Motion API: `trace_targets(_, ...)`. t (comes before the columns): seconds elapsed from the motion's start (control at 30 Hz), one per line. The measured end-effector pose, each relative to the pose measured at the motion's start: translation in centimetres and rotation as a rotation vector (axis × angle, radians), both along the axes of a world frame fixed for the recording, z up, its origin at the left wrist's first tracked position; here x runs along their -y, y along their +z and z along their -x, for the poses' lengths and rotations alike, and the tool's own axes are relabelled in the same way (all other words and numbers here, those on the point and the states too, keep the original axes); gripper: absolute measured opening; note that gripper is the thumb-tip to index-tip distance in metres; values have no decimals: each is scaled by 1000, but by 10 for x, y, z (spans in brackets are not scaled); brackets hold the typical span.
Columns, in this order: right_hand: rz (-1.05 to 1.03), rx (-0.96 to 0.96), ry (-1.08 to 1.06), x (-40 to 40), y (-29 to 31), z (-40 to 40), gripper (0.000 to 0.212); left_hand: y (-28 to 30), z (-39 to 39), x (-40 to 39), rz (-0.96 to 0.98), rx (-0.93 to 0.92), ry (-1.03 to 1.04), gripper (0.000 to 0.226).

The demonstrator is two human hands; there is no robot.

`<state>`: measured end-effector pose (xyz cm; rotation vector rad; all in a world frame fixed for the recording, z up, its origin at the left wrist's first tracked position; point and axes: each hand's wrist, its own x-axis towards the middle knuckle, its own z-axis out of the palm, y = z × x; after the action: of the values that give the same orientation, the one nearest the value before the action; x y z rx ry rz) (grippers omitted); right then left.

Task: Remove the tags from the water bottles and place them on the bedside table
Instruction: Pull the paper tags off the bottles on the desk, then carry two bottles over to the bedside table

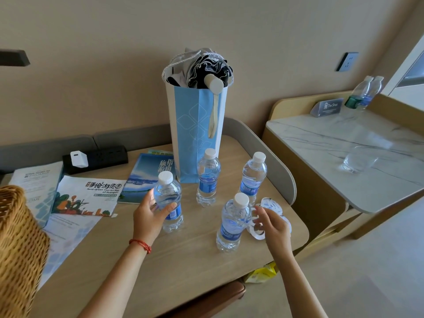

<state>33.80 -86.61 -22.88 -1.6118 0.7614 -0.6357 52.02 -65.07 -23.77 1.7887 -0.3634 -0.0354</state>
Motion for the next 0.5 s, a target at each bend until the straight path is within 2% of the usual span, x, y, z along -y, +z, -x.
trace_targets(0.1,51,42,141,-18,8,-3,32,0,0,0,-7,-6,4,59)
trace_targets(0.3,35,28,210,-35,4,-11,72,0,-2,0,27,-71,0,61)
trace_targets(0.5,48,10,162,-44,-2,-22,73,0,-8,0,59,-120,-43,58)
